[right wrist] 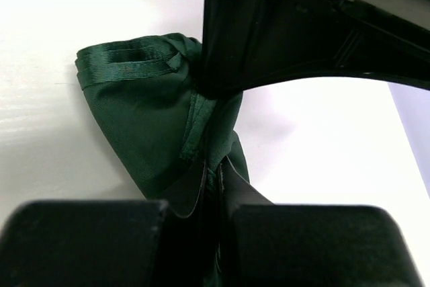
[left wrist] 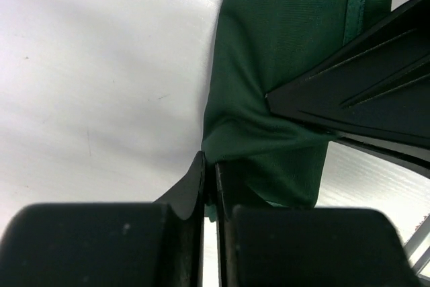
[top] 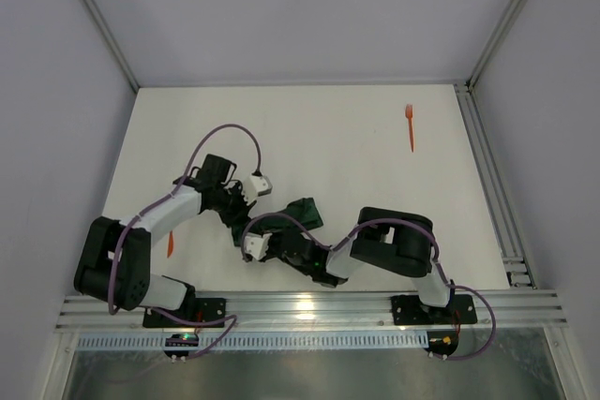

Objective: Fold the napkin into a case and place the utensils inside
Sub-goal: Stuff the top corner of the smaller-rectangle-folded napkin at the center of the board.

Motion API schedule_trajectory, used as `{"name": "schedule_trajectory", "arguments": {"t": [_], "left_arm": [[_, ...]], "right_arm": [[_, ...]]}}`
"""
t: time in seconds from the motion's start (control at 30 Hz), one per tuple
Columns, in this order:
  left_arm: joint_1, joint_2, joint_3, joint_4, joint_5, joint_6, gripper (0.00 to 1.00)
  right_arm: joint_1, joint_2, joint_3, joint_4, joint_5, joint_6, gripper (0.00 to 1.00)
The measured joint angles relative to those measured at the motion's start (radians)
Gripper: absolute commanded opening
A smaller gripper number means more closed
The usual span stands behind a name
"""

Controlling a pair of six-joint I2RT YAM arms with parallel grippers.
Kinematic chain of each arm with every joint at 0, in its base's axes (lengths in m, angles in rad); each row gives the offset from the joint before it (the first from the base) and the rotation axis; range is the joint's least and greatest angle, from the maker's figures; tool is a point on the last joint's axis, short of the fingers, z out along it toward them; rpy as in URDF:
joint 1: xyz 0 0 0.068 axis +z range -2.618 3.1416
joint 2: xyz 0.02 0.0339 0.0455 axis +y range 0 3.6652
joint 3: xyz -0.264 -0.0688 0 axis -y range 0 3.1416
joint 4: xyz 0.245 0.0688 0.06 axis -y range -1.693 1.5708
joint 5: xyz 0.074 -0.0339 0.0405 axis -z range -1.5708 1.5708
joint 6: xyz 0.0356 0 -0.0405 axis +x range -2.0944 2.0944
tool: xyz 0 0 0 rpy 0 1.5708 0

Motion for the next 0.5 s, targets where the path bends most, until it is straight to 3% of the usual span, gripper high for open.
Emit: {"name": "schedule_trajectory", "arguments": {"t": [0.1, 0.13, 0.2, 0.3, 0.5], "left_arm": [[0.0, -0.001, 0.0, 0.011, 0.005, -0.002, 0.02], [0.0, -0.001, 0.0, 0.011, 0.008, -0.002, 0.19], [0.003, -0.003, 0.0, 0.009, 0.023, 0.006, 0.42], [0.004, -0.021, 0.0, 0.003, 0.063, 0.023, 0.6], [-0.013, -0.046, -0.002, 0.05, 0.092, 0.029, 0.58]], "right_arm": [[0.0, 0.0, 0.014, -0.01, 0.034, -0.004, 0.04], [0.0, 0.0, 0.021, -0.018, 0.043, -0.004, 0.04], [-0.002, 0.0, 0.034, -0.026, 0.053, -0.002, 0.04], [-0.016, 0.0, 0.037, -0.019, 0.042, 0.016, 0.04], [-0.045, 0.0, 0.014, 0.032, -0.024, 0.08, 0.04]]}}
